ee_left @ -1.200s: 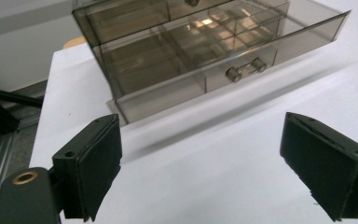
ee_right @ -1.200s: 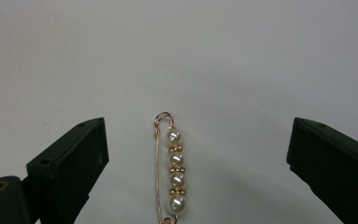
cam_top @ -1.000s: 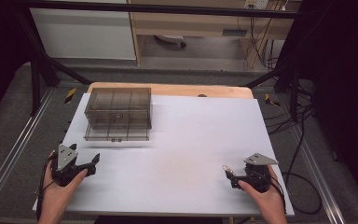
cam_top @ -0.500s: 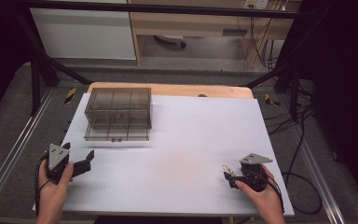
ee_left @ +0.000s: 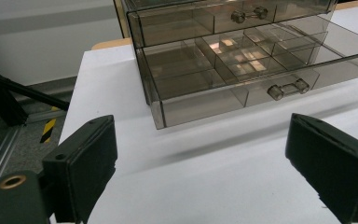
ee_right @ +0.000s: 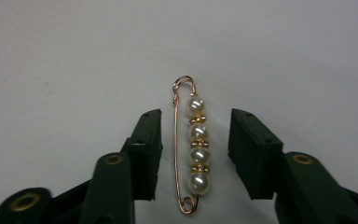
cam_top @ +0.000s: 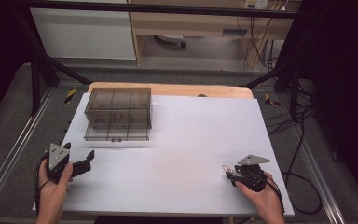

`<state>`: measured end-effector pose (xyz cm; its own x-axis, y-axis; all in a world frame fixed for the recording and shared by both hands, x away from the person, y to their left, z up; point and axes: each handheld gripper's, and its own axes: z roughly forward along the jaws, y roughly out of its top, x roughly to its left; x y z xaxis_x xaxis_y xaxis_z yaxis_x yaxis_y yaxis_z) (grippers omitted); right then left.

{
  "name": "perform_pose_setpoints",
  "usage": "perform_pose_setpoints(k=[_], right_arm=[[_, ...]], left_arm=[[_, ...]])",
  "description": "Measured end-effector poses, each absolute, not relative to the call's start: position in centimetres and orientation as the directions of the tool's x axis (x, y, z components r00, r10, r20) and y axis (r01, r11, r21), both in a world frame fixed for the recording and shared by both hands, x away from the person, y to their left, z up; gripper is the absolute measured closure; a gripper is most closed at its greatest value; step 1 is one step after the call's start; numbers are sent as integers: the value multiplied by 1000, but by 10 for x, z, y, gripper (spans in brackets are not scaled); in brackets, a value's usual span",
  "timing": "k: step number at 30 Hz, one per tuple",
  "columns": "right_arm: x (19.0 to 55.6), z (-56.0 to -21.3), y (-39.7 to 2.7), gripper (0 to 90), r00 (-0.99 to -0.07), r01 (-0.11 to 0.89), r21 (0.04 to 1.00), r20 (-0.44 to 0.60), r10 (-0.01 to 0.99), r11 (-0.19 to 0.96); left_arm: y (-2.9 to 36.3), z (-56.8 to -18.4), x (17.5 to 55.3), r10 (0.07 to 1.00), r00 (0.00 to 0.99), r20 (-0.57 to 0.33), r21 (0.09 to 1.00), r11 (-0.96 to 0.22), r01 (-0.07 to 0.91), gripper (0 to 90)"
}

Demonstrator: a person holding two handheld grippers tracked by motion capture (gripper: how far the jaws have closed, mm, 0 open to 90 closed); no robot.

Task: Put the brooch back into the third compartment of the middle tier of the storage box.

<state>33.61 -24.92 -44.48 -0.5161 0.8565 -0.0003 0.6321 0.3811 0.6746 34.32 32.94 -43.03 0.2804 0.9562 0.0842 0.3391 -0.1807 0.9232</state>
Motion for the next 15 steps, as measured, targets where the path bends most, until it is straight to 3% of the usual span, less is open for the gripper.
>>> perform_pose_setpoints(k=[9,15], right_arm=[[335,-445,-245,793,-551,627,659,-1,834,415],[334,-444,-242,797,-560,616,663,-11,828,425]], left_arm=[[329,-431,344,956,280,86,920,-184,345,90],[329,-431,344,956,279,90,919,-187,347,94]])
